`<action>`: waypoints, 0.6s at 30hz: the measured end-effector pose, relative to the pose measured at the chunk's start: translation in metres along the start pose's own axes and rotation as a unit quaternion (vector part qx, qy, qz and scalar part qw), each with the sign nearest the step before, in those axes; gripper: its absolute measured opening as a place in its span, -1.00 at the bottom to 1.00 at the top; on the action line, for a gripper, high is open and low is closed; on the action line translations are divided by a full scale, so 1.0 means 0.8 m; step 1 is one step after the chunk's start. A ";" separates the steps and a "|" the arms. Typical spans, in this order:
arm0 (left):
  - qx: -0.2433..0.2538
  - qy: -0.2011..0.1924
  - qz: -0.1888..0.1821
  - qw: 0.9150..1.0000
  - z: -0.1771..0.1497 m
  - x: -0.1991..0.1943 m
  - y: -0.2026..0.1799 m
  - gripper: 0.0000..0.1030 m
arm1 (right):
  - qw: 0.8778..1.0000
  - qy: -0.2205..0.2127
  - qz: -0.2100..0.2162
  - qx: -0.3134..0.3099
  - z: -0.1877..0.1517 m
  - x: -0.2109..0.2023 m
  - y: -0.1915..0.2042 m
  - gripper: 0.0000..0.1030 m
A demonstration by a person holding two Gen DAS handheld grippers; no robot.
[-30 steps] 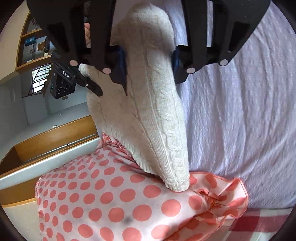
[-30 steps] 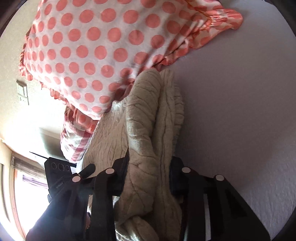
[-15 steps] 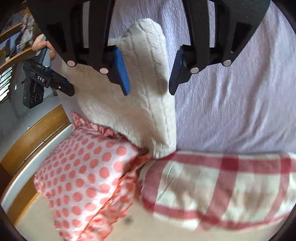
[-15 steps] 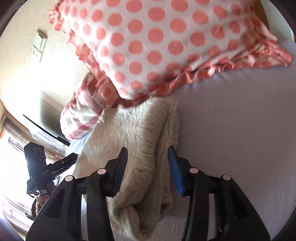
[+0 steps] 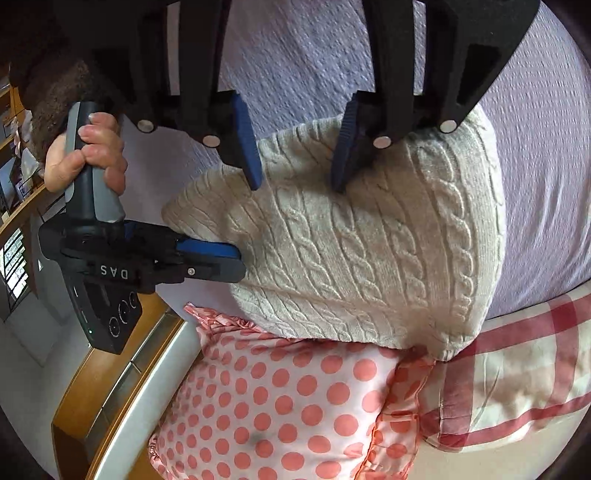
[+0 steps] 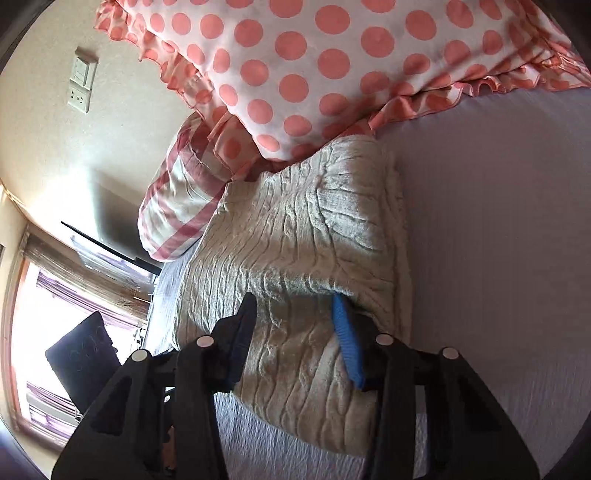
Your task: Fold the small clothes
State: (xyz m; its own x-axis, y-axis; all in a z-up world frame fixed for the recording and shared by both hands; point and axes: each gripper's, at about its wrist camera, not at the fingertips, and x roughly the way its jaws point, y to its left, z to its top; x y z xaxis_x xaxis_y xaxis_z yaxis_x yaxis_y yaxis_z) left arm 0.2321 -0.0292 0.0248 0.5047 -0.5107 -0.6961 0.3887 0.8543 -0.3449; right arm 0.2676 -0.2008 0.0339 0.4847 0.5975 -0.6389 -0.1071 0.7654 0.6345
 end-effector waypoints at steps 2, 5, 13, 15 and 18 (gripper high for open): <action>-0.014 -0.003 -0.008 1.000 0.003 -0.010 0.004 -0.24 | 1.000 -0.009 -0.011 -0.017 -0.011 -0.008 0.010 -0.11; -0.005 -0.034 0.008 0.999 -0.011 -0.050 0.001 -0.05 | 0.998 -0.049 -0.008 -0.044 -0.035 -0.050 0.027 0.23; -0.016 -0.043 0.136 0.990 -0.071 -0.095 0.032 0.75 | 0.971 -0.098 -0.174 -0.132 -0.121 -0.083 0.068 0.97; -0.026 -0.025 0.140 0.989 -0.074 -0.084 0.039 0.76 | 0.967 -0.075 -0.208 -0.129 -0.131 -0.066 0.062 0.97; -0.017 -0.003 0.161 0.987 -0.081 -0.068 0.040 0.85 | 0.960 -0.050 -0.247 -0.124 -0.136 -0.041 0.052 0.97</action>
State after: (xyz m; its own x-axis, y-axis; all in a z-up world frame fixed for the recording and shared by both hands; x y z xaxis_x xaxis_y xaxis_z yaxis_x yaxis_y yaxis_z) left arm 0.1669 0.0323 0.0106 0.6029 -0.2124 -0.7690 0.1810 0.9752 -0.1274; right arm 0.1525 -0.1627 0.0339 0.6092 0.1315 -0.7821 -0.0412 0.9901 0.1343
